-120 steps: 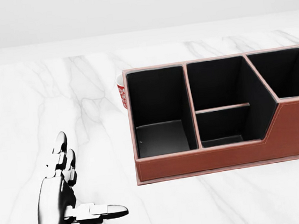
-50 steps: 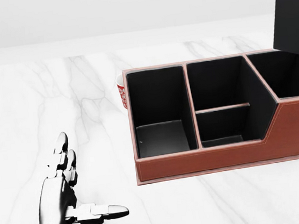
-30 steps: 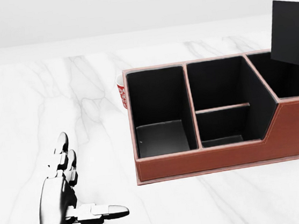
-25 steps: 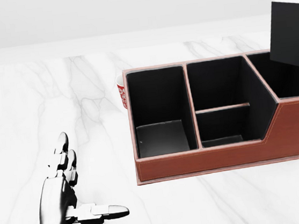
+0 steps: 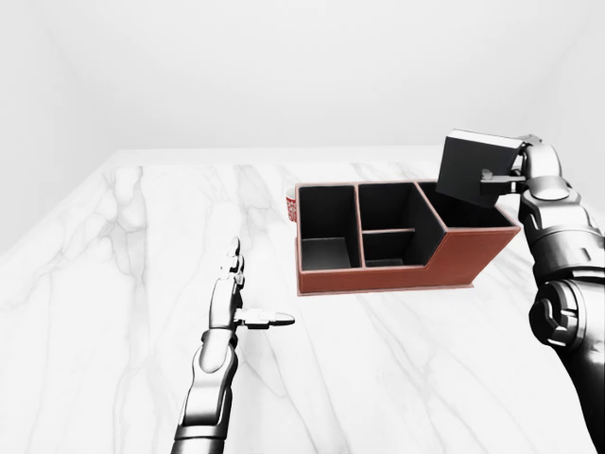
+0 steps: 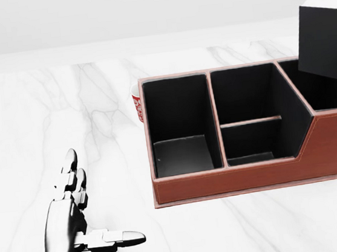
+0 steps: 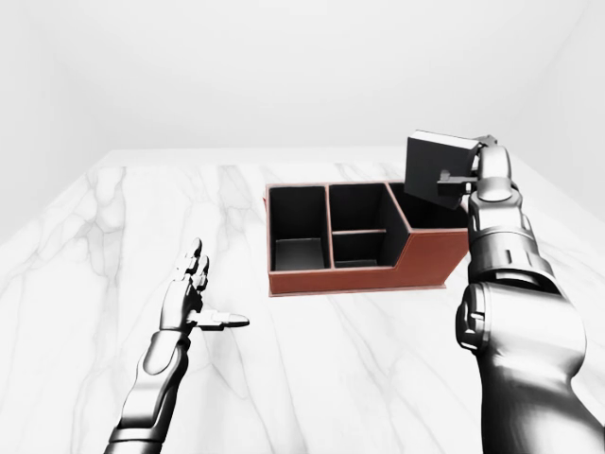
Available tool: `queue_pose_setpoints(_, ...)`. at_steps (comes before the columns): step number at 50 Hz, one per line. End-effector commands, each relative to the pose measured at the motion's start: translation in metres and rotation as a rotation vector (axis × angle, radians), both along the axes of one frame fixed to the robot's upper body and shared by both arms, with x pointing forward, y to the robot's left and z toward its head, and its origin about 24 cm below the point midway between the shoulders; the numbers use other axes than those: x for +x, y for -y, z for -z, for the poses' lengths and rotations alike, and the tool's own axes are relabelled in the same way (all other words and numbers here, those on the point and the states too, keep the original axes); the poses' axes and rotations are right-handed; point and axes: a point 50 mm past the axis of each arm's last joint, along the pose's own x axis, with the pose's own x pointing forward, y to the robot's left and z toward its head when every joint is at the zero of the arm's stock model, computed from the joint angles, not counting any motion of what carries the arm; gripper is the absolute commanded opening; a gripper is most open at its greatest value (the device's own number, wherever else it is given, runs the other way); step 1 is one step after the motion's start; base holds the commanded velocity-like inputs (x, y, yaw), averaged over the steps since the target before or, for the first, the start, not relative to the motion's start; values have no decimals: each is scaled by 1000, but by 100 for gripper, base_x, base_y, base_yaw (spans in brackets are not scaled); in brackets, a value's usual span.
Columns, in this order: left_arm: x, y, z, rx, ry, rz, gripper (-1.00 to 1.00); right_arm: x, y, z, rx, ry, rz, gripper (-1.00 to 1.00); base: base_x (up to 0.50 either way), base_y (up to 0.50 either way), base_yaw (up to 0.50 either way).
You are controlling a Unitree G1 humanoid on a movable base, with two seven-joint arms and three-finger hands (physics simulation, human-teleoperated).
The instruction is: Pick up the book and place it in the right compartment of the caddy.
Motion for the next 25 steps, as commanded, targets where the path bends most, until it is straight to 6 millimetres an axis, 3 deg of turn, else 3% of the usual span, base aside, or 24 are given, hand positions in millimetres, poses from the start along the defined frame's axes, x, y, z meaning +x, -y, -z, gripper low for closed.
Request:
queue_pose_setpoints(1, 0, 0, 1, 0, -1, 1, 100, 1, 0, -18, 56, 111, 20, -100, 0, 0, 0)
queue_pose_setpoints(25, 0, 1, 0, 3, -2, 3, 100, 8, -11, -23, 42, 106, 25, -100, 0, 0, 0)
